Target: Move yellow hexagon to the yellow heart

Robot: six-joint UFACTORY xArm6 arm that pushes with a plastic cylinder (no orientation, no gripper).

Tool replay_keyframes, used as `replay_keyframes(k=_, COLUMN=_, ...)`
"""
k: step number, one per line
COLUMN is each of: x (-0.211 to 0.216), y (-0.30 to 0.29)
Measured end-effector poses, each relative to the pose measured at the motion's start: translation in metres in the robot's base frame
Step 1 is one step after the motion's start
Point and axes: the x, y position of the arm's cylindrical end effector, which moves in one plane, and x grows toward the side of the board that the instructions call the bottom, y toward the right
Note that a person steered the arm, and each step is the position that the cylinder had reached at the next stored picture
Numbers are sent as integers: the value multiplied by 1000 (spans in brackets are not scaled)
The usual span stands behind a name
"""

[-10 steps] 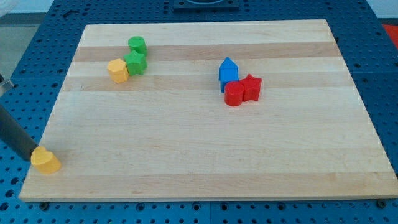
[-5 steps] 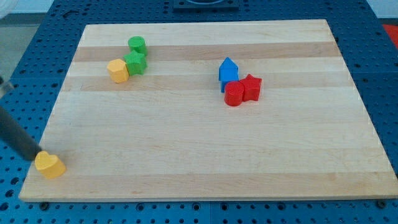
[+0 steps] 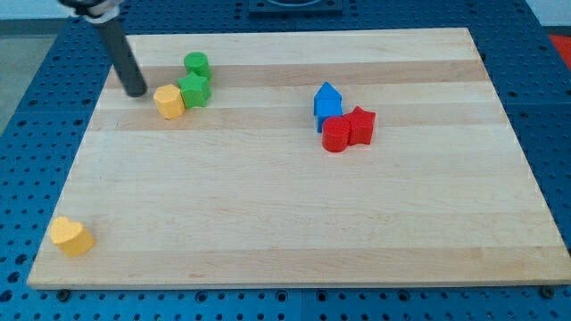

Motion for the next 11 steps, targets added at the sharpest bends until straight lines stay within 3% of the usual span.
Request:
replay_keyframes(k=1, x=-2, y=43)
replay_keyframes(k=2, x=4, y=48)
replay_keyframes(k=6, x=92, y=46)
replay_keyframes(k=8, x=102, y=14)
replay_keyframes(k=11, x=151, y=7)
